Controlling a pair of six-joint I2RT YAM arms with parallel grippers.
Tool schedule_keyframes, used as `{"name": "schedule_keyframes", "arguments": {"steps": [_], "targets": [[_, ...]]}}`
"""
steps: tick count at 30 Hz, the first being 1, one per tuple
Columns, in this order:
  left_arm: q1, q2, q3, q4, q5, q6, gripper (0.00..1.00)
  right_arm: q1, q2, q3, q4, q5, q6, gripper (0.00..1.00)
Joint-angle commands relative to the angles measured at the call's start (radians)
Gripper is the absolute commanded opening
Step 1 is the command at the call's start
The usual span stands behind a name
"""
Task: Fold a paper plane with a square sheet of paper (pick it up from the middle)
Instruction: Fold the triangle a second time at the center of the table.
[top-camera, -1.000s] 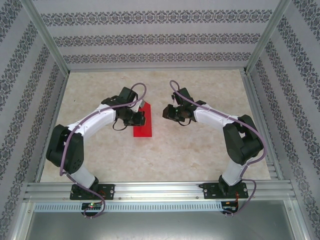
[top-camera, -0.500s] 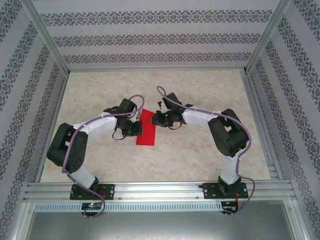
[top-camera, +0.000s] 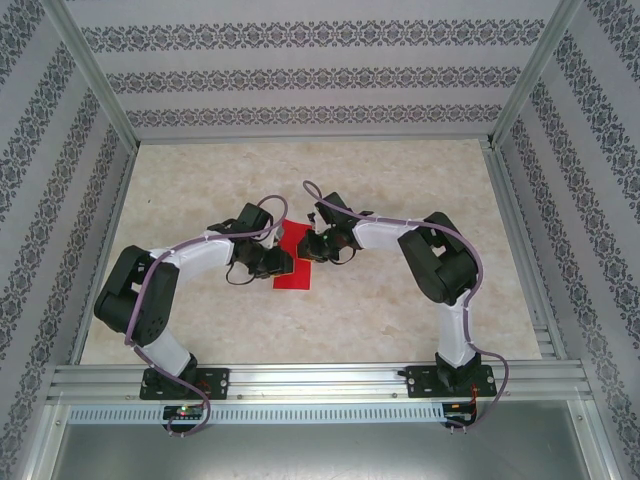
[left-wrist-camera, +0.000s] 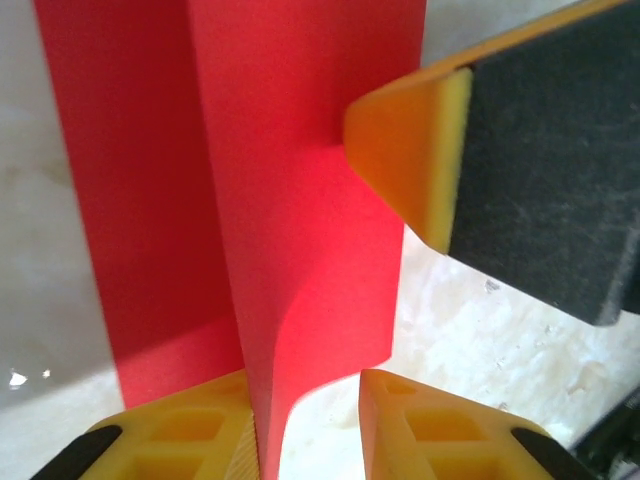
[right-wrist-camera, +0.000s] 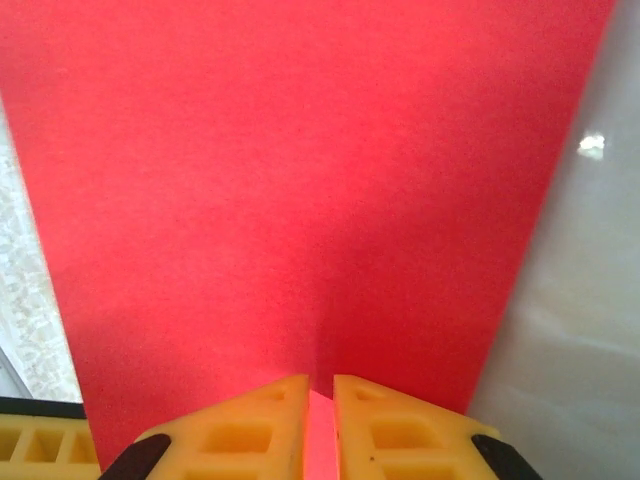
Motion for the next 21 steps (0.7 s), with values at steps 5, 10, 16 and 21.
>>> {"name": "schedule_keyframes", "arguments": {"steps": [5,10,16,21], "targets": [[0.006,-0.042,-0.034,0.188,0.132,-0.072,0.3,-0.013,0.026,0.033,-0.039,0.008,0.009,0.15],[0.007,-0.012,-0.031,0.263,0.146,-0.112,0.3,-0.018,0.036,0.036,-0.059,0.003,0.008,0.15],[0.007,0.009,-0.014,0.288,0.114,-0.13,0.31,-0.028,0.037,0.032,-0.056,-0.021,0.017,0.16],[0.006,0.035,-0.01,0.292,0.086,-0.13,0.34,-0.057,0.004,0.009,0.003,-0.073,0.034,0.17]]}}
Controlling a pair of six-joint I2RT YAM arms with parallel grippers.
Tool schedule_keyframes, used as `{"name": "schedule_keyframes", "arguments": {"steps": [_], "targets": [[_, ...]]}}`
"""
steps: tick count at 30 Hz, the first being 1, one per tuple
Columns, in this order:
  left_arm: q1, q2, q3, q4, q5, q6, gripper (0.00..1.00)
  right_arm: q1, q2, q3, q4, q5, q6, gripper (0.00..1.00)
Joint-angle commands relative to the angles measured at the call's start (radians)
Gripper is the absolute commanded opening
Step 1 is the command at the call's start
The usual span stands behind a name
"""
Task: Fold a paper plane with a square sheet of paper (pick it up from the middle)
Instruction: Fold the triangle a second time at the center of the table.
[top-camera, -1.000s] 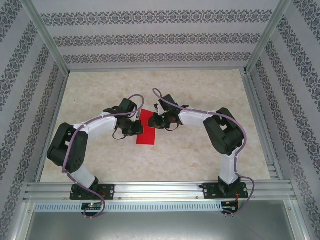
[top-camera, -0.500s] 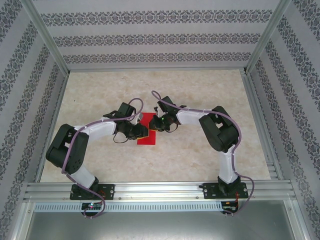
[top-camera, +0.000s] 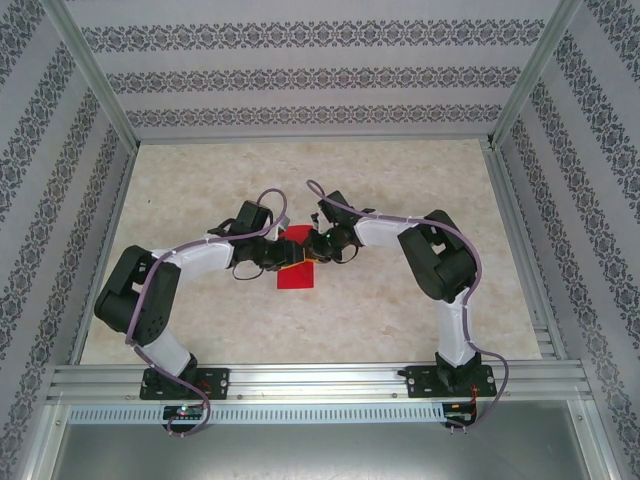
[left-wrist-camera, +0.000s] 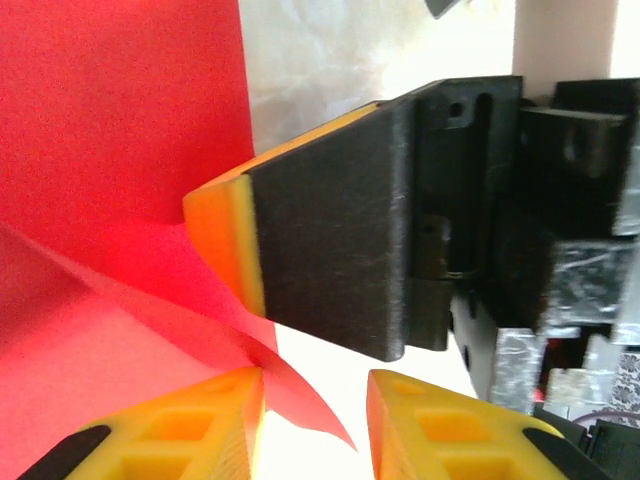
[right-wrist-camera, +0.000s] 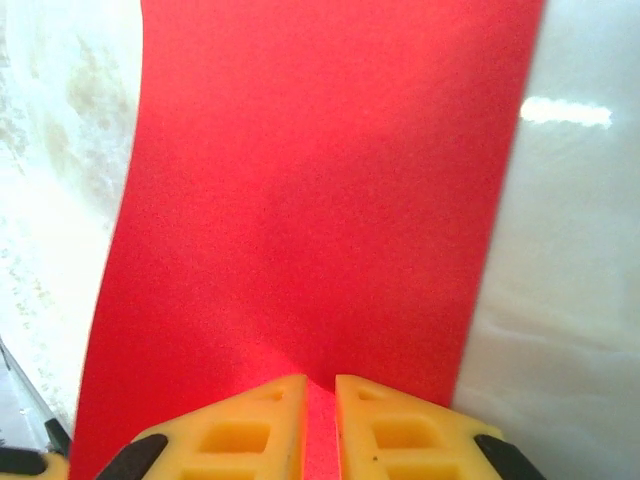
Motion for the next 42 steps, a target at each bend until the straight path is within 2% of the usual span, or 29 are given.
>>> {"name": "schedule_keyframes", "arguments": {"steps": [1,7,16,23,29,33,38,42], "targets": [[0.007,0.028,0.017,0.047,-0.028,-0.012,0.34,-0.034,-0.023,-0.017,0.068,-0.063,0.03,0.18],[0.006,0.043,0.028,0.064,-0.027,-0.022,0.42,-0.063,-0.049,-0.036,0.105,-0.13,0.044,0.23],[0.006,0.061,0.034,0.077,-0.031,-0.031,0.49,-0.104,-0.119,-0.106,0.14,-0.109,0.057,0.27],[0.006,0.061,0.035,0.045,-0.057,-0.019,0.37,-0.115,-0.159,-0.146,0.154,-0.151,0.001,0.36],[0.007,0.063,0.037,0.025,-0.07,-0.013,0.27,-0.082,-0.145,-0.121,0.111,-0.175,-0.061,0.37],[0.006,0.065,0.039,0.016,-0.076,-0.011,0.25,-0.062,-0.123,-0.091,0.081,-0.175,-0.084,0.36],[0.007,0.066,0.044,0.01,-0.077,-0.01,0.24,-0.054,-0.108,-0.079,0.07,-0.18,-0.096,0.3],[0.007,0.066,0.05,0.008,-0.073,-0.009,0.22,-0.055,-0.096,-0.063,0.046,-0.171,-0.11,0.18]]}}
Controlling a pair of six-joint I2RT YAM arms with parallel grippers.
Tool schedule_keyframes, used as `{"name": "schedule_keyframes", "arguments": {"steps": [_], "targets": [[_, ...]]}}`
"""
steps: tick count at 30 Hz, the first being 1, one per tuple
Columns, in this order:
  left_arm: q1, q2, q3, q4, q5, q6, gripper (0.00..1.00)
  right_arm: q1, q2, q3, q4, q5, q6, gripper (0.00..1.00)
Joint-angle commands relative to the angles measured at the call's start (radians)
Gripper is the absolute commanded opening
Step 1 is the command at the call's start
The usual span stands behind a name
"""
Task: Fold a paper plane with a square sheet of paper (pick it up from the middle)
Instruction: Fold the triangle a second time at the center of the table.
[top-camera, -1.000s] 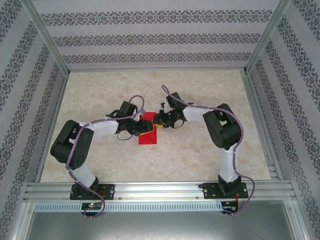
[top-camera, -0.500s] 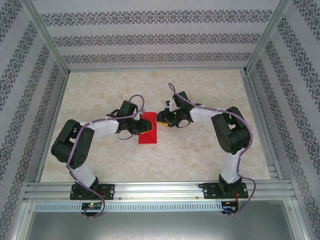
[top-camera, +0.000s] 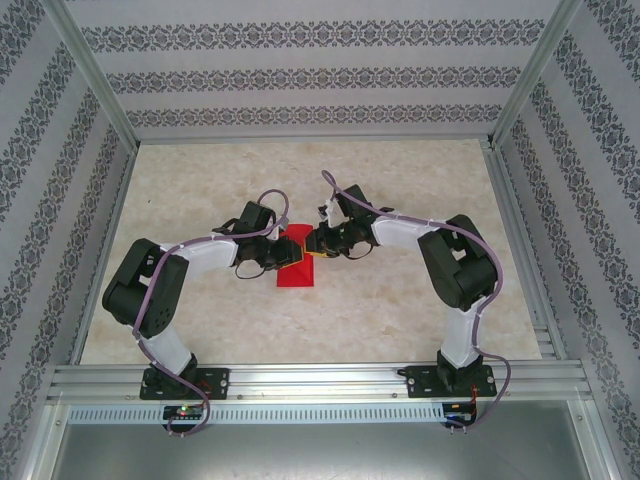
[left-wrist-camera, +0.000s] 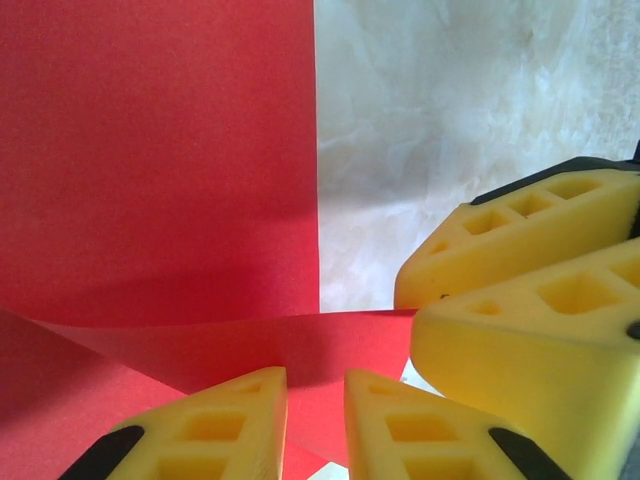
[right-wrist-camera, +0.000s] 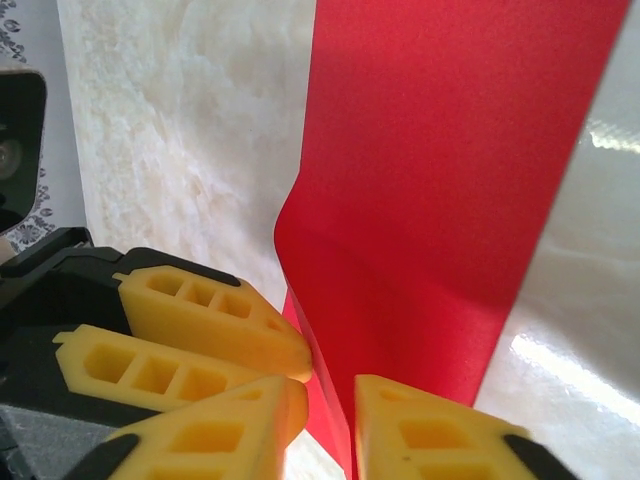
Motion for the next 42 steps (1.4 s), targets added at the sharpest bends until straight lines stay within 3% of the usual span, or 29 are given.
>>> {"name": "schedule_keyframes", "arguments": {"steps": [1,12,42], "targets": [[0.007,0.012,0.036,-0.02,-0.005,0.02,0.22,0.005,0.028,0.034,-0.029,-0.007,-0.038,0.17],[0.007,-0.009,0.067,-0.035,0.002,0.024,0.21,0.004,0.033,0.032,-0.051,0.055,-0.07,0.05],[0.003,0.077,0.074,0.006,0.044,0.017,0.18,0.005,0.113,0.096,-0.073,0.077,-0.119,0.07]]}}
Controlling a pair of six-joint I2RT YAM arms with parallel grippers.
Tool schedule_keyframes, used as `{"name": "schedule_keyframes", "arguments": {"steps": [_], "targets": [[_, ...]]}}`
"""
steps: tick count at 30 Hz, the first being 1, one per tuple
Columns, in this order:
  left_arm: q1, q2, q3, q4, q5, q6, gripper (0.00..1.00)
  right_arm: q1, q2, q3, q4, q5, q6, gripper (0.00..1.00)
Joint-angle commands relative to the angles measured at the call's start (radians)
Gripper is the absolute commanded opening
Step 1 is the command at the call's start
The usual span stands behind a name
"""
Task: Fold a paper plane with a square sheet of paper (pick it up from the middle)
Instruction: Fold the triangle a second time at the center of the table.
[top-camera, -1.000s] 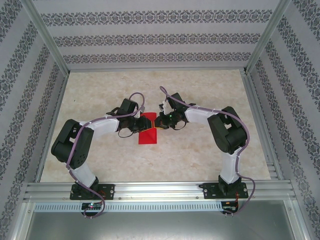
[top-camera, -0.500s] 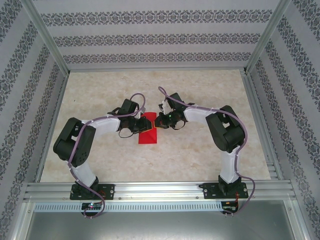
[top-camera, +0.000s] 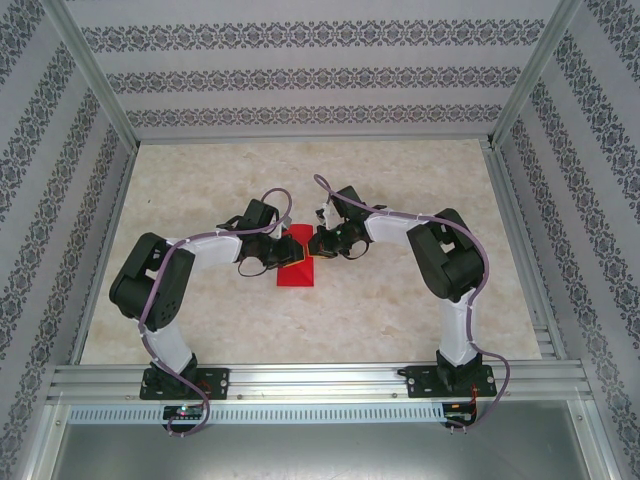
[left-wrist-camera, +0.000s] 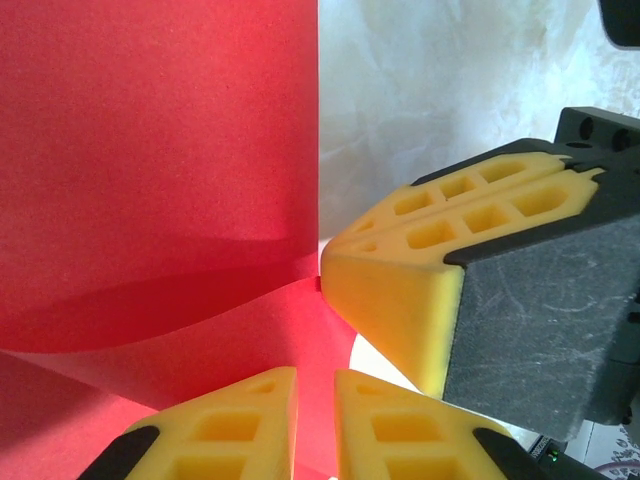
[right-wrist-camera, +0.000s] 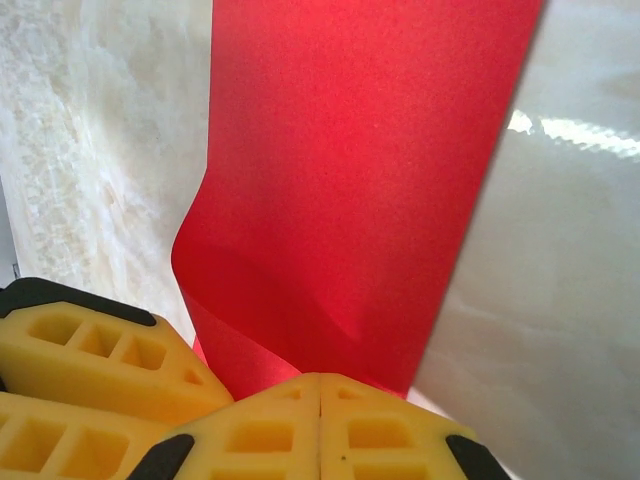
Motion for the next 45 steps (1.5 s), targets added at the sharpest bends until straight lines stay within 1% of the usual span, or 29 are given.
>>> {"name": "schedule_keyframes", "arguments": {"steps": [1,27,45], "targets": [[0.003,0.022,0.026,0.028,0.02,0.015,0.18,0.004,0.022,0.029,0.002,0.022,-0.02,0.07],[-0.003,0.053,0.022,0.004,-0.002,0.025,0.17,0.008,0.058,0.042,0.001,0.026,-0.036,0.07],[-0.003,0.054,0.009,-0.023,-0.045,0.021,0.17,0.007,0.076,0.061,-0.019,0.027,-0.046,0.09]]}}
